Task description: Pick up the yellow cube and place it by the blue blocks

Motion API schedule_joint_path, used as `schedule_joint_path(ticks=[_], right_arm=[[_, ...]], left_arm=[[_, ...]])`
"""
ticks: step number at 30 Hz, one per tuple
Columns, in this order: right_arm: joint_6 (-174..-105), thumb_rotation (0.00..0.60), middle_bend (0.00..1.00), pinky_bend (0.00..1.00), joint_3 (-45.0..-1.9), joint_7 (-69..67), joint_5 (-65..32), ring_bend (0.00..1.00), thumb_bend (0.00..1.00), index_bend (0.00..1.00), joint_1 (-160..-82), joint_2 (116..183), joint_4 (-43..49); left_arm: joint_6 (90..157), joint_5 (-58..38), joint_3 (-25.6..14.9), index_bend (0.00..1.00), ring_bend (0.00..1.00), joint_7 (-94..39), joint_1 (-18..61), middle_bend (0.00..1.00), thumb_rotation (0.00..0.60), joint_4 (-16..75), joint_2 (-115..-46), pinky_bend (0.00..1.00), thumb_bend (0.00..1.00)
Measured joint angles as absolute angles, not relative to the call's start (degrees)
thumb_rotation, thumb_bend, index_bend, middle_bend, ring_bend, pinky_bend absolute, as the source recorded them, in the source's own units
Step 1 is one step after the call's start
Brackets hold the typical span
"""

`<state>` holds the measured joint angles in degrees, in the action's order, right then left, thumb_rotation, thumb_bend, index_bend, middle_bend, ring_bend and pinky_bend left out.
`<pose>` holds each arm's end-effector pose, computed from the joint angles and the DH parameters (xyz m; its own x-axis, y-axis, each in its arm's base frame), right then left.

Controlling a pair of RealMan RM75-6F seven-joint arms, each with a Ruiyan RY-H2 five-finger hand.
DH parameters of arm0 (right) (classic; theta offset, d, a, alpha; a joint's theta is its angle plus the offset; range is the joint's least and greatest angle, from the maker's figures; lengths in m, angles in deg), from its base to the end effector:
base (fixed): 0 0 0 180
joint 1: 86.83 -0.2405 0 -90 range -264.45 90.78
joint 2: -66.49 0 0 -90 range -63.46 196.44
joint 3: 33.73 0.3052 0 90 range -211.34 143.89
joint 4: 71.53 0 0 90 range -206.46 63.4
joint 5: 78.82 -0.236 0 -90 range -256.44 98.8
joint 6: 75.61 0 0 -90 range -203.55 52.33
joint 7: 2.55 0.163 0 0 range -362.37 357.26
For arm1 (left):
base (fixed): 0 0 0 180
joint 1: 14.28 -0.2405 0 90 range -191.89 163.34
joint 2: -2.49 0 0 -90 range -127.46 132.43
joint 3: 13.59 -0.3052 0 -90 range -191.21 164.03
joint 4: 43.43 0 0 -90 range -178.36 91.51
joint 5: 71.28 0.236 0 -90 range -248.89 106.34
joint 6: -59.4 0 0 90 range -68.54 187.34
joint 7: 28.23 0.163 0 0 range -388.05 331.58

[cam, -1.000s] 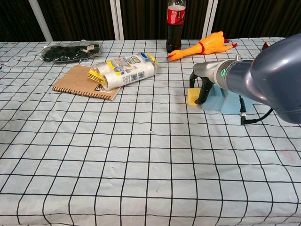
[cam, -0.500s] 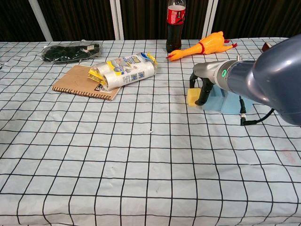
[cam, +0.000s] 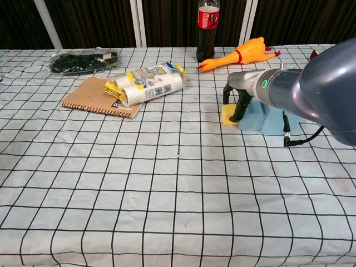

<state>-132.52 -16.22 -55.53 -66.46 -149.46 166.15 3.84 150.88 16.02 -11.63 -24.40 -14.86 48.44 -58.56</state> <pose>-0.1143 -0.4651 -0.1014 0.5130 -0.4286 0.7437 -0.8426 -0.0858 0.5317 -0.3784 0.1668 0.1903 0.5144 -0.0515 0.8560 0.8572 0.0585 -0.5117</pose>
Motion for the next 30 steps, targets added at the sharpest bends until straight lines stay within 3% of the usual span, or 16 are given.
schedule_joint_path(ticks=[10, 30], right_arm=[[-132.7, 0.600, 0.00, 0.09, -15.7, -54.0, -64.2, 0.00, 0.31, 0.29, -149.9, 165.6, 6.7], [-133.4, 0.600, 0.00, 0.09, -19.0, -54.7, -62.5, 0.00, 0.31, 0.31, -150.4, 166.0, 8.1]], left_arm=[[150.7, 15.9, -11.7, 0.19, 0.00, -24.2, -14.9, 0.06, 0.600, 48.8, -58.4, 0.00, 0.04], [150.6, 15.8, -11.7, 0.19, 0.00, -24.1, -14.9, 0.06, 0.600, 49.0, -58.3, 0.00, 0.04]])
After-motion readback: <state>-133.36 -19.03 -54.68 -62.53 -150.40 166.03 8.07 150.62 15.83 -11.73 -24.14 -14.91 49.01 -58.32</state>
